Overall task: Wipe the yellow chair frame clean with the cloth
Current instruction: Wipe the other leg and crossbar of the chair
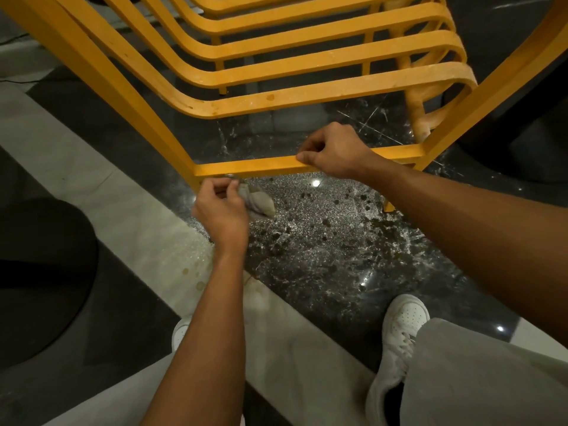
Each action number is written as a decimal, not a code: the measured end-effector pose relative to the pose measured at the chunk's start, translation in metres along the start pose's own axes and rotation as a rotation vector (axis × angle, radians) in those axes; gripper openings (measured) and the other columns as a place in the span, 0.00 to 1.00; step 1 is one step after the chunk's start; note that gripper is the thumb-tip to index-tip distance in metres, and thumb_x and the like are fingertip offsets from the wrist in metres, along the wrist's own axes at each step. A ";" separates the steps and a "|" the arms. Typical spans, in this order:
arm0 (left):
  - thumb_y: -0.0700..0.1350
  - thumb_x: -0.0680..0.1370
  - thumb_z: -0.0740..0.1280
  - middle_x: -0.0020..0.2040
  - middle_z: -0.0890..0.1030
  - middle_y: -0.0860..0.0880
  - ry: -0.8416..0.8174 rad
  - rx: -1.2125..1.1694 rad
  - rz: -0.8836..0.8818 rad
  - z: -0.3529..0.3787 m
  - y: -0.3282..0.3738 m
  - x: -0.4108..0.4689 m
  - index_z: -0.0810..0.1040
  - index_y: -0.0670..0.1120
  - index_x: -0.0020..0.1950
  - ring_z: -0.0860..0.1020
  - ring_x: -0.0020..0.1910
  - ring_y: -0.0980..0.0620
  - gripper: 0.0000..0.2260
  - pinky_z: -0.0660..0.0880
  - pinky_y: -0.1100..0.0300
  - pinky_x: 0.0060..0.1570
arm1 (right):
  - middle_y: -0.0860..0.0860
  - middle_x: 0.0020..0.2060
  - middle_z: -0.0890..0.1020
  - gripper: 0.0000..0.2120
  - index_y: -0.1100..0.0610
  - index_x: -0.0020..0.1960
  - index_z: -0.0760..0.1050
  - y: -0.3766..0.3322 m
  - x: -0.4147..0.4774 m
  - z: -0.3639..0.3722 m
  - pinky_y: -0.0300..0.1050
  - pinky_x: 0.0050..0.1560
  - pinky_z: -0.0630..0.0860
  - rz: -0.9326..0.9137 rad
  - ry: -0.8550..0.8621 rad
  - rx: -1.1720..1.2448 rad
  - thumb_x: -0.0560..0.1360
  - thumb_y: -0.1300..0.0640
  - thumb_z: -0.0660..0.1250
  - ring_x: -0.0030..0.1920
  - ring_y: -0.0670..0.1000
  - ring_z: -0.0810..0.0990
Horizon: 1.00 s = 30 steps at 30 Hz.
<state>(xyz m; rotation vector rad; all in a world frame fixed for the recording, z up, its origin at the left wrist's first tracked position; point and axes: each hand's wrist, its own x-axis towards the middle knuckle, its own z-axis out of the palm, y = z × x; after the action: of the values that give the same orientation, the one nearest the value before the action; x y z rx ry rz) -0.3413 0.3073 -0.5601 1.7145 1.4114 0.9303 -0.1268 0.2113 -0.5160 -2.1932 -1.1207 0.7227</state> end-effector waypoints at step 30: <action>0.37 0.80 0.73 0.46 0.82 0.49 -0.208 -0.055 0.272 0.058 0.033 -0.054 0.80 0.43 0.46 0.81 0.45 0.53 0.05 0.79 0.63 0.44 | 0.51 0.52 0.87 0.08 0.54 0.58 0.86 0.010 -0.018 -0.037 0.43 0.56 0.78 0.117 0.072 -0.032 0.80 0.56 0.71 0.53 0.47 0.82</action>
<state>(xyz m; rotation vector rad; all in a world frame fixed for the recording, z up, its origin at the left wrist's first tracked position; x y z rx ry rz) -0.2828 0.2449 -0.5635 1.9320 1.0267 0.8941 -0.1049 0.1824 -0.4934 -2.3083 -0.9811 0.6731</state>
